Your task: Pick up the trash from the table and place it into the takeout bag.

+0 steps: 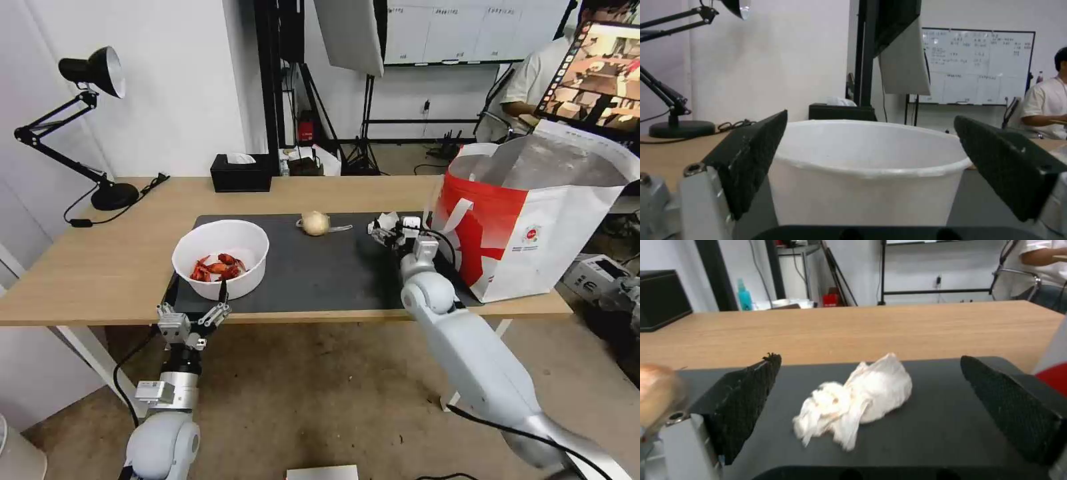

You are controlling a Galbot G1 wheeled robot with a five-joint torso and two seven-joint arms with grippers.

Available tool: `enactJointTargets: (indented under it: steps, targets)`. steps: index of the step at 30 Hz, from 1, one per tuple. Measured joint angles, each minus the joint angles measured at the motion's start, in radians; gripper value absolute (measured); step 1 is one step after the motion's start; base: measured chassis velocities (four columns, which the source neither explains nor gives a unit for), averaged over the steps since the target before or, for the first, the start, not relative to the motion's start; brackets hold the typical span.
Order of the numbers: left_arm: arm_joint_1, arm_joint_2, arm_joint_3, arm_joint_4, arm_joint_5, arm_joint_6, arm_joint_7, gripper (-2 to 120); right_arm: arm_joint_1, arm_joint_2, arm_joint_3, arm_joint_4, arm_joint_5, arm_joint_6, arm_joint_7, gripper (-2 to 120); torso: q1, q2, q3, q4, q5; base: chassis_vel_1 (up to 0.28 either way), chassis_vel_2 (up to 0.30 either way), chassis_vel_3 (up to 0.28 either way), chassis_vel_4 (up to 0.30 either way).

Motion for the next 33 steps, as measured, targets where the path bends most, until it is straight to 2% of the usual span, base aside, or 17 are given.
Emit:
enactJointTargets:
  steps: [13,16,33]
  targets:
    - [-0.021,0.0,0.002,0.021,-0.002,-0.004,0.0,100,0.091,0.04,-0.025,-0.112,0.043,-0.052,0.021,100,0.0,0.0,0.0,0.0,0.0001,0.0,0.0,0.0,0.0]
    - [-0.026,0.001,0.001,0.032,-0.004,-0.01,0.0,100,0.124,0.061,-0.027,-0.169,0.061,-0.067,0.025,100,0.0,0.0,0.0,0.0,0.0,0.0,0.0,0.0,0.0]
    - [-0.043,0.003,0.008,0.057,-0.007,-0.021,0.0,100,0.189,0.105,-0.036,-0.305,0.063,-0.074,-0.025,100,0.0,0.0,0.0,0.0,0.0,0.0,0.0,0.0,0.0]
